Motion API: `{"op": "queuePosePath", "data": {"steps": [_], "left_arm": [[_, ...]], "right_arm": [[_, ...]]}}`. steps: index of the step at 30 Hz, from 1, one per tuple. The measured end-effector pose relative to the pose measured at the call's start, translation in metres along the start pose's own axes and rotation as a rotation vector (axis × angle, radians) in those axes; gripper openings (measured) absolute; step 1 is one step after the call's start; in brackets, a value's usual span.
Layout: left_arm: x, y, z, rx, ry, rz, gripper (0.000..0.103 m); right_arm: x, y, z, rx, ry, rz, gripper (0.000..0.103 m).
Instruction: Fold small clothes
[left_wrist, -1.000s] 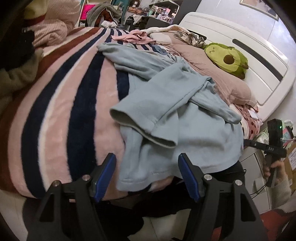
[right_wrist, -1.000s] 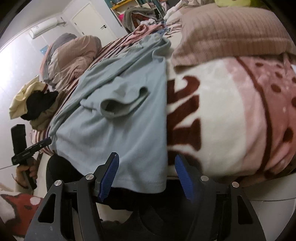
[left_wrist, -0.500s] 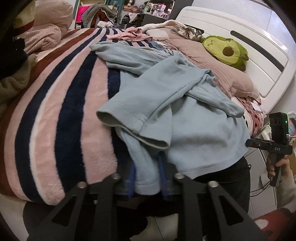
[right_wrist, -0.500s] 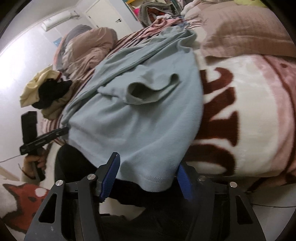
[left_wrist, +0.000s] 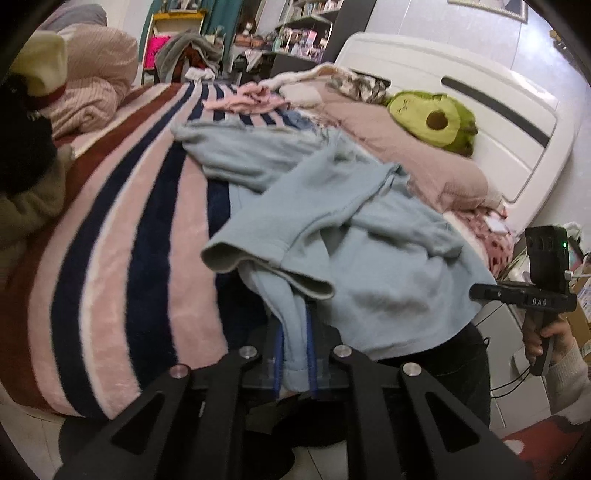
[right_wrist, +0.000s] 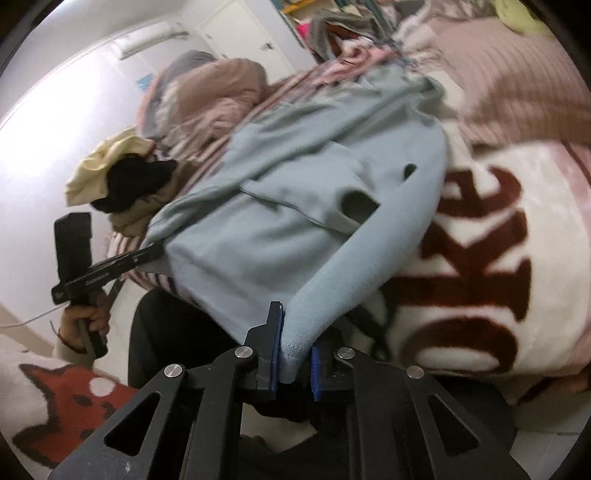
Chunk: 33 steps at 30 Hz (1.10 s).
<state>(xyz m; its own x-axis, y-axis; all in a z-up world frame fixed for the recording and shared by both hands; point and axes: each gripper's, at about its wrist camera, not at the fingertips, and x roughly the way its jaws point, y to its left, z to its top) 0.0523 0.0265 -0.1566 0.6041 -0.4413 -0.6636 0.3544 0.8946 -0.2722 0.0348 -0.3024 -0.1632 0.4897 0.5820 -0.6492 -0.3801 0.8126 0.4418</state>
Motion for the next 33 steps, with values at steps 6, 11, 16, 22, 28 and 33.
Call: {"op": "queuePosePath", "data": {"steps": [6,11,16,22,28,33], "left_arm": [[-0.024,0.001,0.001,-0.001,-0.055,-0.013,0.007],[-0.036,-0.003,-0.004,0.007,-0.075,-0.022,0.007],[-0.058,-0.003,-0.008,0.003,-0.122,-0.015,0.007],[-0.086,0.004,-0.013,-0.013,-0.17,0.025,0.007],[-0.122,0.006,-0.019,-0.015,-0.228,0.059,0.007],[-0.143,0.007,-0.013,-0.002,-0.284,0.061,0.006]], "right_arm": [[-0.014,0.024,0.001,-0.039,-0.05,0.044,0.007],[-0.024,0.04,0.0,-0.053,-0.089,0.054,0.006],[-0.037,0.05,-0.004,-0.069,-0.121,0.07,0.006],[-0.044,0.071,-0.005,-0.118,-0.143,0.116,0.006],[-0.054,0.1,-0.005,-0.189,-0.166,0.177,0.006],[-0.065,0.112,-0.002,-0.213,-0.205,0.189,0.006]]}}
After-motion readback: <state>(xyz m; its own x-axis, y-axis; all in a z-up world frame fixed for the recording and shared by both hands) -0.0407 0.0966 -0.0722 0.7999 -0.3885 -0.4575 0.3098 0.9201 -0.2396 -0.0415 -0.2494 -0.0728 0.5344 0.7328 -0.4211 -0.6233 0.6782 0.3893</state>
